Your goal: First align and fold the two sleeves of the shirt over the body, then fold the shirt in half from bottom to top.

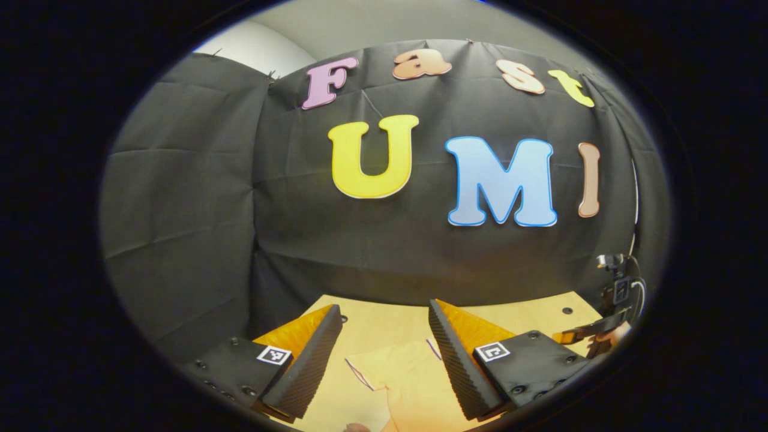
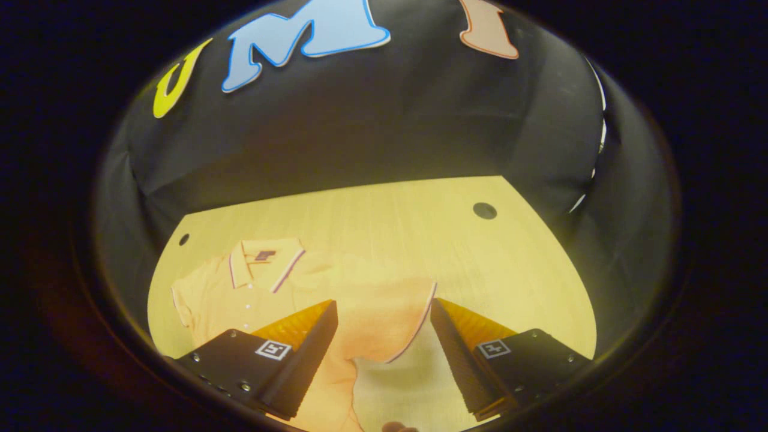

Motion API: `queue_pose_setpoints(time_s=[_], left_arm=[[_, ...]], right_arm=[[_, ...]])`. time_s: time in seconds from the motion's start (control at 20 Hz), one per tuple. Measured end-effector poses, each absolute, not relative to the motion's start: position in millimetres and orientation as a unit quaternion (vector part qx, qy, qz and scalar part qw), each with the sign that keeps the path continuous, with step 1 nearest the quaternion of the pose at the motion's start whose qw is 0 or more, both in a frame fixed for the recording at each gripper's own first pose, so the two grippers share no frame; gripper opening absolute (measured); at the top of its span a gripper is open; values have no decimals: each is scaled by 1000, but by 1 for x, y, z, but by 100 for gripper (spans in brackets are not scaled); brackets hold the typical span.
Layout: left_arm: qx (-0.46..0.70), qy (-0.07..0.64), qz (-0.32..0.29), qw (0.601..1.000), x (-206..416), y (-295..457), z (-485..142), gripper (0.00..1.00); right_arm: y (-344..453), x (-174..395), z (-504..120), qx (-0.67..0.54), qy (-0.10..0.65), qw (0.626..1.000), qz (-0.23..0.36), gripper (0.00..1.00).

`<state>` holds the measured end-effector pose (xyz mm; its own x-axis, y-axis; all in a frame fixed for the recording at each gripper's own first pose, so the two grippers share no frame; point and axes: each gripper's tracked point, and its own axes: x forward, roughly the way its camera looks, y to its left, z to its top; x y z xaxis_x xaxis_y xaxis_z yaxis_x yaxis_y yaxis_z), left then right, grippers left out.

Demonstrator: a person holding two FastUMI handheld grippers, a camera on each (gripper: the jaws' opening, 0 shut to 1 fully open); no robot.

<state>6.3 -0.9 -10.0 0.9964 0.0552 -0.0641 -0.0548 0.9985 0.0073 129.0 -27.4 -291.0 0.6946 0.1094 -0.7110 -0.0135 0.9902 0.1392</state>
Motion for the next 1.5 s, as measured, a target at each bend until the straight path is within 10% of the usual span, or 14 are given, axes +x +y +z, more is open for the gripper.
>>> queue_pose_setpoints(time_s=[0.7,0.75,0.9,0.95,1.5], left_arm=[[4,64,74,995,-10,10,-33,94],[3,65,77,995,-10,10,-33,94],[0,69,80,994,-14,10,-37,95],[0,70,82,994,-16,12,-37,94],[-10,81,94,992,-23,30,-46,95]], right_arm=[[-33,147,-388,43,489,871,12,95],[-32,147,-387,43,492,869,17,90],[-24,148,-387,59,497,865,29,18],[-23,149,-388,61,498,864,30,12],[50,182,-304,5,397,911,109,0]])
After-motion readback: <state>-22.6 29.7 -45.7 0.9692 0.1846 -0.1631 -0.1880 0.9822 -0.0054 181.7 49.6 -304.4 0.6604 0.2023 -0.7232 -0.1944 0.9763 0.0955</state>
